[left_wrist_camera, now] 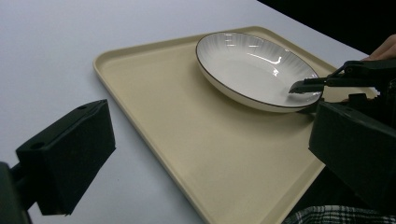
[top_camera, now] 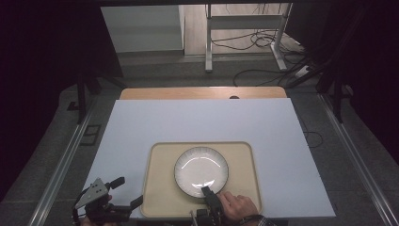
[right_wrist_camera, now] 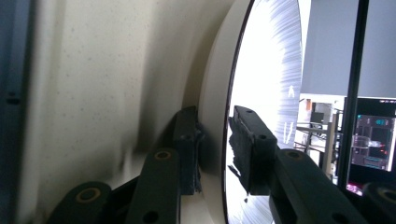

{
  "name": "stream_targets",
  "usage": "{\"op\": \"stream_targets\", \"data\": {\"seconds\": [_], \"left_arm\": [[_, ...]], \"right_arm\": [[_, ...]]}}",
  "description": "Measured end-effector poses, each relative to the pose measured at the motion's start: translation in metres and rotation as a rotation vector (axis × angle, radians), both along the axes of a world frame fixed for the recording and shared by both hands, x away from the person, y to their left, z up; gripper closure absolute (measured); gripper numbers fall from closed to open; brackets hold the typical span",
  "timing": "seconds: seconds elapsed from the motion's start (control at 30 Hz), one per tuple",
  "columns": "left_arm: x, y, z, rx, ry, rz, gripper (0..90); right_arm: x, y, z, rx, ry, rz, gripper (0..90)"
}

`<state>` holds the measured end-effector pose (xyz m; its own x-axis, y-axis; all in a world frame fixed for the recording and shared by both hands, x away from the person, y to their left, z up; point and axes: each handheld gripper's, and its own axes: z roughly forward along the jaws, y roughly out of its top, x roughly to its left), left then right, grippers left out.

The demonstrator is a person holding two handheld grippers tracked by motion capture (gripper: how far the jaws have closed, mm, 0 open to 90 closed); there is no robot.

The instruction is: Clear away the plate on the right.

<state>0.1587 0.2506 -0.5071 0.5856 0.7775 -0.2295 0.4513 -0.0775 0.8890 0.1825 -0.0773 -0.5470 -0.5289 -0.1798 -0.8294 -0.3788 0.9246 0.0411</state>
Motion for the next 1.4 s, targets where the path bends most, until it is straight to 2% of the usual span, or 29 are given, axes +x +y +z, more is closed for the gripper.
{"op": "stream_targets", "data": {"seconds": [0.2, 0.3, 0.63, 1.4], "left_arm": [[0.0, 0.0, 0.0, 0.0, 0.0, 0.0, 0.0], [0.0, 0.0, 0.0, 0.0, 0.0, -0.001, 0.0], [0.0, 0.0, 0.0, 0.0, 0.001, 0.0, 0.1], [0.0, 0.0, 0.0, 0.003, 0.0, -0.001, 0.1]], "right_arm": [[-0.001, -0.001, 0.004, 0.019, 0.006, 0.004, 66.5], [-0.002, -0.001, 0.005, 0.007, -0.003, 0.011, 65.9], [-0.006, -0.004, 0.011, 0.022, 0.013, 0.017, 63.9], [-0.01, -0.022, 0.03, 0.111, 0.074, -0.009, 61.1]]}}
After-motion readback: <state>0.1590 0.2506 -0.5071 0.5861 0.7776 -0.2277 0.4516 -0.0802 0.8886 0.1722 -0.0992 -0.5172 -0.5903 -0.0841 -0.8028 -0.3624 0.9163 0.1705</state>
